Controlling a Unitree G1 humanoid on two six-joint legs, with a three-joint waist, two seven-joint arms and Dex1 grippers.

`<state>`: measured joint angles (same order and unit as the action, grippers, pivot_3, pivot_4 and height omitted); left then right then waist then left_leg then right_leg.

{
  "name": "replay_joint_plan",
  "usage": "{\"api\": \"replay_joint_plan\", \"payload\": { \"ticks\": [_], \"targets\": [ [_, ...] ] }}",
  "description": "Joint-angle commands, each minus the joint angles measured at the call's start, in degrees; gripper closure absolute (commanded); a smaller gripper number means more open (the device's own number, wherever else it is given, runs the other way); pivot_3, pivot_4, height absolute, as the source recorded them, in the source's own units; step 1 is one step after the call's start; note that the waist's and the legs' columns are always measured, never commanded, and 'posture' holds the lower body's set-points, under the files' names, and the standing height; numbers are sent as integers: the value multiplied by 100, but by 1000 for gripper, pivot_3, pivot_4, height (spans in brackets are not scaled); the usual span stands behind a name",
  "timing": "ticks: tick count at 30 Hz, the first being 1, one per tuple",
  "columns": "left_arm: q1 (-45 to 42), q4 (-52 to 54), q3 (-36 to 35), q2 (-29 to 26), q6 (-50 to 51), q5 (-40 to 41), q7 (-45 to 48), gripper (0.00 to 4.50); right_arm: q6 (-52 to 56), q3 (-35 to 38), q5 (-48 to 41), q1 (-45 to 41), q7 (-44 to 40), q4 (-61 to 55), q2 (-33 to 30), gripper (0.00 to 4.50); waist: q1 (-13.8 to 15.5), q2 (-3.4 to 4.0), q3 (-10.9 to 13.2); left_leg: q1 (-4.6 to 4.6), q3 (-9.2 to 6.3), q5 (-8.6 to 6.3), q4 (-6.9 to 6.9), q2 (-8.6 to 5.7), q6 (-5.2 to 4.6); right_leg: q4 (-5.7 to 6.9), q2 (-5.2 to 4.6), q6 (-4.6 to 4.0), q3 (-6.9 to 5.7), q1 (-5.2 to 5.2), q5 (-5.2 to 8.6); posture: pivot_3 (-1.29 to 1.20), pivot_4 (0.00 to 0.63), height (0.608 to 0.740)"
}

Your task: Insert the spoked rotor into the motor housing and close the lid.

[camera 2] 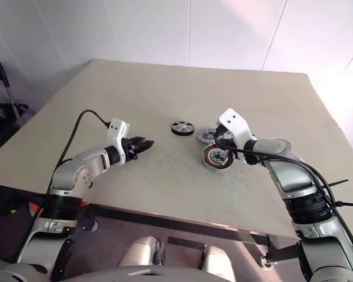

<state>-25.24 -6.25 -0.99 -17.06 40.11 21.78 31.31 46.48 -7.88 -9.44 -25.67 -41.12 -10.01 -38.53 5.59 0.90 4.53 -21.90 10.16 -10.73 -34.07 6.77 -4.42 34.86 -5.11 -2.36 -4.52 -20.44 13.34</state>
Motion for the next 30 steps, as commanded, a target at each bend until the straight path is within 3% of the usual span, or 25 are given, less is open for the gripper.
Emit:
{"api": "replay_joint_plan", "payload": {
  "ticks": [1, 13, 22, 26, 30],
  "targets": [
    [-248, -51, -10, 68, -76, -32, -56, 2034, -4, 126, -17, -74, 23, -196, -62, 4478, -1, 0, 0, 0, 0, 0, 0, 0, 0, 0, 0, 0, 0, 0, 0, 0, 0, 740],
    [-262, -95, -66, 31, -59, -44, -36, 2034, -93, -240, 154, 626, 32, -83, -79, 4478, -3, 0, 0, -6, 0, -1, 1, 0, -2, -1, 0, 0, 0, -7, 0, 0, 0, 740],
    [-299, -173, -134, 87, -19, 9, -107, 2034, -103, -16, 130, 327, 59, -124, -181, 4478, -7, 0, 0, 6, 0, -1, 1, 0, -1, -2, 0, 1, 0, 4, 1, 0, 0, 740],
    [-721, -791, -457, 429, 7, 131, -447, 2034, -35, 94, 33, 53, 73, -239, -157, 4478, -5, 0, 1, 0, 0, 0, 1, 0, 0, 0, 0, 0, 0, -1, 0, 0, 0, 740],
    [-1538, -2272, -1047, 912, -79, 355, -847, 2034, 33, 94, -20, -142, 84, -323, -123, 4478, 22, -1, 1, 0, -1, 0, -4, 0, -1, -1, 0, 0, -1, 3, -1, 0, 0, 740]
  ]
}}
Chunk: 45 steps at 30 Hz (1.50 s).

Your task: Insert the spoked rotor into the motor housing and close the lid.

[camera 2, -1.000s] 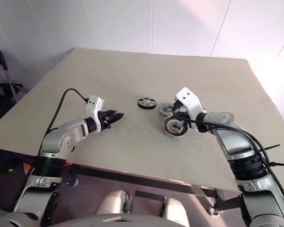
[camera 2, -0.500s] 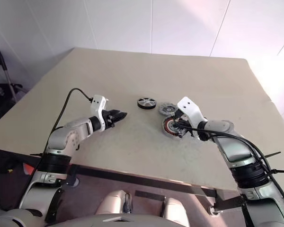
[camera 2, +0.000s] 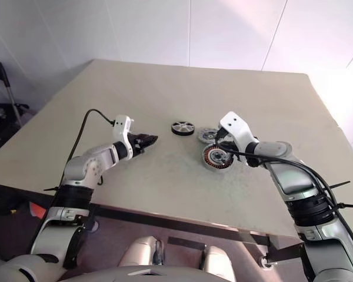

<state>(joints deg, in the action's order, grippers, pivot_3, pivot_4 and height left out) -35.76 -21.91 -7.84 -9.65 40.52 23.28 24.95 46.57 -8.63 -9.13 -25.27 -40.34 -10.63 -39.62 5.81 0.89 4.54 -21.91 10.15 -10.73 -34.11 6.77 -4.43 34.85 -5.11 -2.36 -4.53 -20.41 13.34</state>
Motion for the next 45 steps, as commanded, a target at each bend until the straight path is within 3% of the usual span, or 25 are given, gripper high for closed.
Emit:
{"api": "replay_joint_plan", "payload": {
  "ticks": [1, 11, 16, 29, 32, 36, 45],
  "targets": [
    [-679, -1090, -464, 264, -177, 231, -240, 2034, 34, 170, -57, -210, 7, -267, -19, 4478, -1, 0, 0, 0, 0, -1, -1, 0, -2, -1, 0, 0, 0, 1, 0, 0, 0, 740],
    [-1829, -3536, -1078, 706, -698, 319, -117, 2034, 165, 272, -77, -138, 52, -444, -62, 4478, 39, -1, 0, -37, 0, -6, -2, 0, -14, -6, -2, -1, -3, -28, 0, 0, 0, 740],
    [-2073, -3900, -1284, 776, -777, 382, 4, 3641, 214, 314, -71, -52, 94, -503, -67, 4500, 56, -2, 1, -37, 0, -8, -7, -1, -17, -6, -4, -1, -3, -25, -1, 0, 0, 740],
    [-2080, -3781, -1481, 720, -477, 619, 674, 3641, 243, 338, -53, -12, 121, -536, -84, 4500, 53, -2, 2, -38, 0, -7, -6, 0, -16, -5, -4, -1, -5, -28, -1, 0, 0, 740],
    [-1927, -3545, -1415, 697, -268, 616, 748, 3027, 221, 322, -42, -23, 122, -500, -80, 4500, 53, -2, 2, -38, 0, -8, -6, 0, -16, -5, -5, -1, -5, -28, -1, 0, 0, 740],
    [-1751, -3240, -1413, 642, 80, 685, 761, 1732, 205, 317, -37, -41, 119, -467, -80, 4500, 50, -2, 2, -38, 0, -8, -6, 0, -16, -4, -5, -1, -5, -28, -1, 0, 0, 740],
    [-1889, -3723, -1632, 761, -85, 753, 594, 1732, 167, 261, -24, -133, 98, -377, -56, 4500, 54, -2, 2, -38, 0, -7, -6, 0, -16, -5, -5, -1, -5, -27, -1, 0, 0, 740]
  ]
}}
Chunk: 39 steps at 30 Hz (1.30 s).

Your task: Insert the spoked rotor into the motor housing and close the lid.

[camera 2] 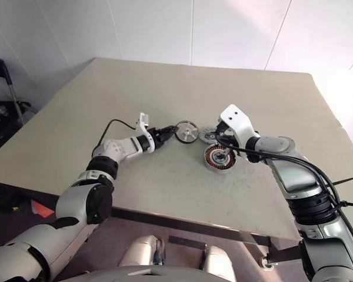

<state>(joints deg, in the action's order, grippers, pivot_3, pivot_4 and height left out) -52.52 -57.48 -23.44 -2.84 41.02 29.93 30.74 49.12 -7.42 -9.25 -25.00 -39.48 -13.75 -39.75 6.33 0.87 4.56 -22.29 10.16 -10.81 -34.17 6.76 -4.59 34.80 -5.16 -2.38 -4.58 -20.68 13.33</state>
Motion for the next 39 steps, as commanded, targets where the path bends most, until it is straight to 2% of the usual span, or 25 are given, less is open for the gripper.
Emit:
{"api": "replay_joint_plan", "payload": {
  "ticks": [1, 11, 14, 19, 28, 34, 37, 39],
  "targets": [
    [-256, -256, -82, 99, -173, 85, 24, 1732, -88, 139, -12, -168, 8, -63, -45, 4500, 6, 0, 0, 0, 0, 0, 0, 0, 0, 0, 0, 0, 0, 0, 0, 0, 0, 740],
    [-650, -933, -55, 203, -632, -39, 63, 1732, -82, 163, 1, -183, 42, -67, -36, 4500, 6, -1, 1, -1, 0, 0, 1, 0, -1, -2, 0, 0, 0, -1, 0, 0, 0, 740],
    [-680, -1001, -112, 204, -688, -2, 32, 2352, -83, 174, 1, -174, 62, -76, -35, 4500, 6, -1, 1, -1, 0, 0, 1, 0, -1, -2, 0, 0, 0, -1, 0, 0, 0, 740],
    [-686, -1059, -108, 200, -663, -39, -30, 4053, -87, 194, -14, -177, 108, -82, -16, 4500, 5, -2, 1, -1, 0, 0, 1, 0, -1, -2, 0, 0, 0, -1, 0, 0, 0, 740],
    [-674, -1152, -151, 207, -750, -83, -79, 4053, -144, 160, -3, -240, 129, 10, 7, 4500, 5, -2, 1, 2, 0, 0, 1, 0, 0, -1, 0, 0, 0, 1, 0, 0, 0, 740],
    [-565, -909, -231, -98, -427, 57, 178, 4053, -122, 206, 14, -236, 171, 51, -21, 4500, -15, -2, 1, 1, 0, 0, 1, 0, 0, -1, 0, 0, 0, 0, 0, 0, 0, 740],
    [-424, -465, -238, -305, 299, 294, 562, 4053, -103, 232, 84, -292, 273, 219, -39, 4500, -46, -1, 2, 1, 0, 0, 5, 0, 1, -1, 0, 0, 0, -5, 0, 0, 0, 740],
    [-254, 132, -206, -381, 1183, 621, 879, 4053, -143, 232, 142, -339, 331, 393, -75, 4500, -46, 1, 4, -2, 1, 1, 7, 0, 2, -1, 0, 0, 0, -9, 0, 0, 0, 740]
  ]
}}
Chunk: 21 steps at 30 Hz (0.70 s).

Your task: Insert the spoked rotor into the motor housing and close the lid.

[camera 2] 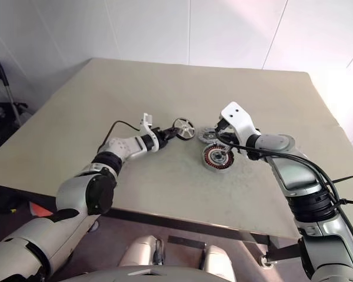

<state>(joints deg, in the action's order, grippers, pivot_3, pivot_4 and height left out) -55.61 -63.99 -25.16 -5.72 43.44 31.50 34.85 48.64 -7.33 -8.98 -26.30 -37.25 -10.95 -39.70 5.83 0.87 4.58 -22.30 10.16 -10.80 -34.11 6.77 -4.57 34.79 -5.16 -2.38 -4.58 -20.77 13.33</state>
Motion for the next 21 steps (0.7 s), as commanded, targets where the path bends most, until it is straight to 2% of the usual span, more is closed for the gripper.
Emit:
{"api": "replay_joint_plan", "payload": {
  "ticks": [1, 5, 9, 13, 21],
  "targets": [
    [138, 1081, -10, -98, 1296, 597, 521, 4053, -116, 224, 131, -235, 129, 193, -93, 4500, 3, 1, 1, -4, 0, 0, 0, 0, 0, 0, 0, 0, -1, -4, 0, 0, 0, 740],
    [378, 2286, -108, 4, 2518, 1242, 351, 4053, -214, 212, 206, -336, 169, 474, -172, 4500, 41, 3, 4, -14, 2, 0, -2, 0, 1, 1, -2, -1, -1, -9, 0, 0, 0, 740],
    [423, 2678, -1, 265, 2921, 1415, 141, 4053, -314, 179, 360, -414, 248, 783, -238, 4500, 51, 2, 5, -12, 2, 0, -6, 0, 0, 1, -3, -1, -2, -5, 0, 0, 0, 740],
    [264, 2259, 407, 660, 2874, 1119, 38, 4053, -209, 341, 471, -547, 545, 1049, -242, 4500, 55, 1, 6, -13, 2, 0, -9, -1, -2, 0, -3, -1, -2, -3, -1, 0, 0, 740],
    [75, 1643, 868, 884, 2519, 827, 289, 4053, 29, 595, 578, -516, 908, 1175, -272, 4500, 27, 1, 6, -17, 2, 0, -6, 0, -4, -2, -1, -1, -2, -11, 0, 0, 0, 740]
  ]
}}
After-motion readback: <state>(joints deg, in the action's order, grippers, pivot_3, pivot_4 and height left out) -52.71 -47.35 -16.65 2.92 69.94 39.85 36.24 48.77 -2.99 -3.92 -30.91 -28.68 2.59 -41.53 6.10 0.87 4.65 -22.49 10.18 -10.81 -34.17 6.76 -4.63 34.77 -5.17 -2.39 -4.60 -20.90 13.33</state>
